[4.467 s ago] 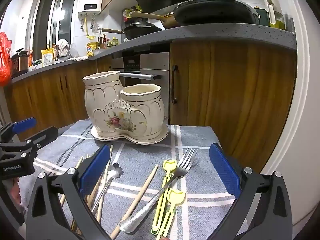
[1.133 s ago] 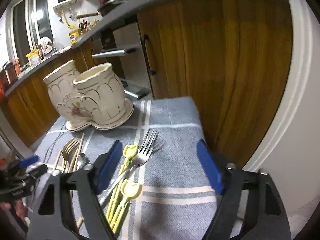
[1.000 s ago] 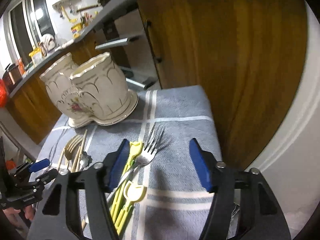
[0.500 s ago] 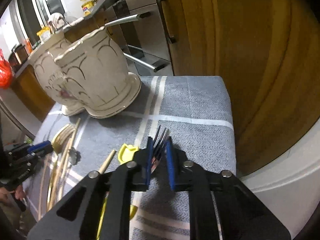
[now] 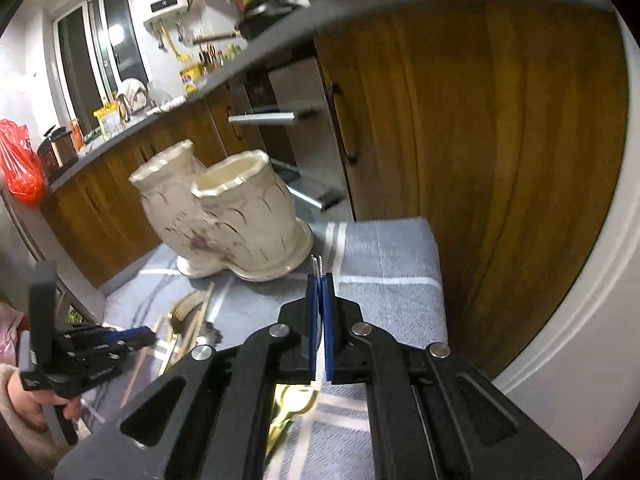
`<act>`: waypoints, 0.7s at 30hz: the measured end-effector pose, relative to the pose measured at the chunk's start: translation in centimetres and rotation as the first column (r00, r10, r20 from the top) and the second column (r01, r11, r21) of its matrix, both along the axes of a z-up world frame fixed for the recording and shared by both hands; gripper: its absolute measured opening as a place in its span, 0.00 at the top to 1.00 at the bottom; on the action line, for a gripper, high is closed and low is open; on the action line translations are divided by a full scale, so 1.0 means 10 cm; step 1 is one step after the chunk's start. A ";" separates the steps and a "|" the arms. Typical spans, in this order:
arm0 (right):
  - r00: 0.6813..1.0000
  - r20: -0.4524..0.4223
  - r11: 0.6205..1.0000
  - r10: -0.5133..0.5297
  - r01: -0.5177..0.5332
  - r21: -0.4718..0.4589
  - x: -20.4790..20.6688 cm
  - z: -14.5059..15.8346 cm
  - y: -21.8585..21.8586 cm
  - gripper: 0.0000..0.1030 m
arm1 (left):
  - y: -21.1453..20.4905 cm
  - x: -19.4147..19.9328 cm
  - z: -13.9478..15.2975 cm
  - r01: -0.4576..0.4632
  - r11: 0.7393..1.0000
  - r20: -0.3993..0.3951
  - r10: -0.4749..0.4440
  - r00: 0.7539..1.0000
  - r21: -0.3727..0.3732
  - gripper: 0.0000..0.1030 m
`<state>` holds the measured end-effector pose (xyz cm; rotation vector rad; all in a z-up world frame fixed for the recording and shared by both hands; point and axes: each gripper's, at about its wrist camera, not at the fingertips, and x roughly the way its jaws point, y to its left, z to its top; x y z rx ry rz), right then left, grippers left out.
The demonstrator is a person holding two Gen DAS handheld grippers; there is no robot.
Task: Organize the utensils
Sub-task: 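Close the left gripper on a wooden chopstick while the right gripper grasps a silver fork, then lower the chopstick into the tall cup while the right gripper carries the fork over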
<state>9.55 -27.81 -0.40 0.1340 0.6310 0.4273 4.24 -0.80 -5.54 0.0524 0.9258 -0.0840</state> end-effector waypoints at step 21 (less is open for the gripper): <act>0.964 0.210 0.986 -0.160 0.166 -0.010 -0.74 0.68 -0.06 0.98 | 0.18 -0.47 0.65 -0.028 0.991 0.199 0.054 0.979 -0.131 0.95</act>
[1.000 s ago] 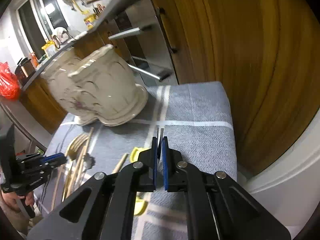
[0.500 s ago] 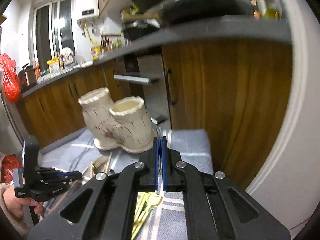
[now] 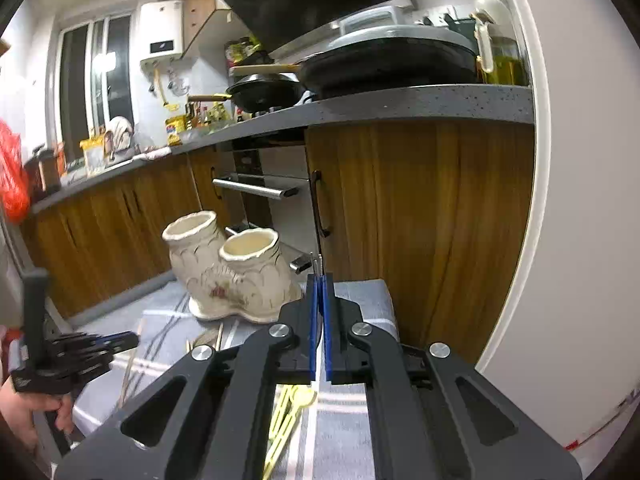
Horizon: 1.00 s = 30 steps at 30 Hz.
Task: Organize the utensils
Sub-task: 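Lower the chopstick into the tall cup while the right gripper carries the fork over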
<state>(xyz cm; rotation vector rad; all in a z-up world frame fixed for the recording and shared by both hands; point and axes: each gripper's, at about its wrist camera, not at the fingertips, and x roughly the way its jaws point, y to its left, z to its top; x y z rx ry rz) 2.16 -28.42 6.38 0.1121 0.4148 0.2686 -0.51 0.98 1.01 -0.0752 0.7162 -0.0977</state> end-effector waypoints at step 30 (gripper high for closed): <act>0.996 -0.012 0.991 0.088 -0.088 -0.101 0.33 -0.17 0.25 0.98 | -0.50 0.50 -0.72 0.137 0.989 -0.311 -0.114 0.944 0.052 0.86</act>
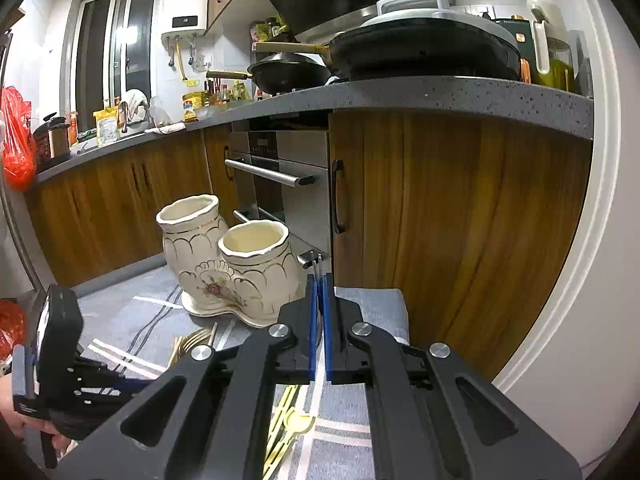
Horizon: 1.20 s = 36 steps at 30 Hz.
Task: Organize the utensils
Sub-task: 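Lower the chopstick into the tall cup while the right gripper carries the fork over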
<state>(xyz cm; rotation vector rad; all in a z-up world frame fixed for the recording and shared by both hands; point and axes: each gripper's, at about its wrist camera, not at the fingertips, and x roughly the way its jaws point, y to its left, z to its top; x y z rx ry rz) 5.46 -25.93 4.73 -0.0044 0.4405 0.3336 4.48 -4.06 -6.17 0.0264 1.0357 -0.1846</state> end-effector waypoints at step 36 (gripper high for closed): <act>0.925 0.357 0.991 -0.129 0.129 0.024 0.92 0.93 0.57 0.98 | 0.45 1.13 1.81 0.071 0.961 0.723 0.152 0.674 -0.268 0.96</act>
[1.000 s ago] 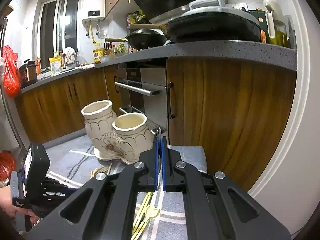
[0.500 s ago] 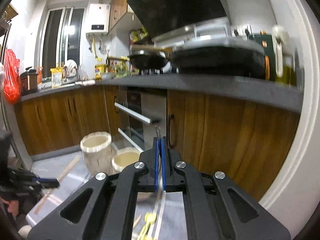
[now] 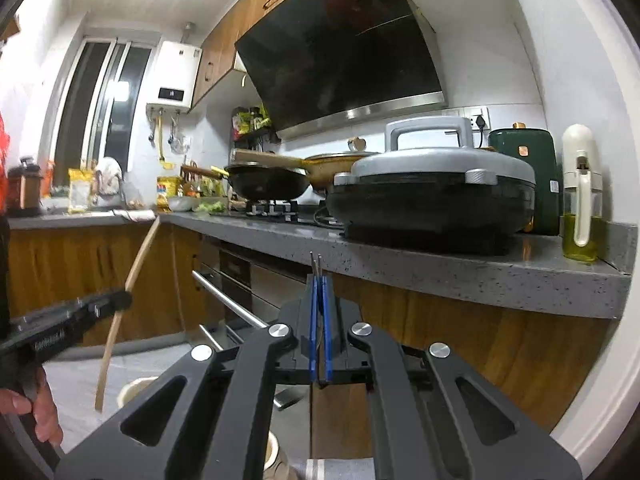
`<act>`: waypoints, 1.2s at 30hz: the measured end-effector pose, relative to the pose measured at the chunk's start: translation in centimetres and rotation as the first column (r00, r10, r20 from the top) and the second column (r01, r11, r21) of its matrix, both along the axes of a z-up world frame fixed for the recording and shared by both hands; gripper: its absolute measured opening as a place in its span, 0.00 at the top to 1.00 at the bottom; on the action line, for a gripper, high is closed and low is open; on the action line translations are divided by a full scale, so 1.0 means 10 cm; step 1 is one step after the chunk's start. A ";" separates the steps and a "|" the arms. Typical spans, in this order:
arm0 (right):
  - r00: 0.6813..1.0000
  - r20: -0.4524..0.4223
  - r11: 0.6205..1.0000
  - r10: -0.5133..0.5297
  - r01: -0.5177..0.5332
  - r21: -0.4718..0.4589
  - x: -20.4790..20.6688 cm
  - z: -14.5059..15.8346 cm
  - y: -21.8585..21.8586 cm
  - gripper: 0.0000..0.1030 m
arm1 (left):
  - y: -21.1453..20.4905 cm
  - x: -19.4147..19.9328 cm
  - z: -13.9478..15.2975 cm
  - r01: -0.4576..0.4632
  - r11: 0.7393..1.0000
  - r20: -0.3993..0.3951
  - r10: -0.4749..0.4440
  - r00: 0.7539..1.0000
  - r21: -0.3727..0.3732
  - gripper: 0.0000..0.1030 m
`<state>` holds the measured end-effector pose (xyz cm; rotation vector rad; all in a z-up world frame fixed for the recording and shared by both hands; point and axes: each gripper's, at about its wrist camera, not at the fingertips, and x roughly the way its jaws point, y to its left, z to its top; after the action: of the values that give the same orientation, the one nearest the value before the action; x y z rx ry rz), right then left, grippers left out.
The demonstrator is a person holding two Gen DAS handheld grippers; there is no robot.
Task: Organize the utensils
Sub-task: 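Lower the chopstick into the tall cup while the right gripper carries the fork over, then open the left gripper releasing the chopstick while the right gripper releases the fork into the short cup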
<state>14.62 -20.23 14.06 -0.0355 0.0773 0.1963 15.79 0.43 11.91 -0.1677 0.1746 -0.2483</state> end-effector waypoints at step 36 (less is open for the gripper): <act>0.956 -0.281 0.995 0.087 -0.098 -0.025 0.41 -0.84 0.25 0.97 | 0.20 -0.09 -0.79 -0.043 0.993 -0.179 0.062 0.982 0.109 0.95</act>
<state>18.76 -17.72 5.64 -0.0501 0.3622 0.2928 14.93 2.42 3.99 -0.0906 0.3644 -0.1704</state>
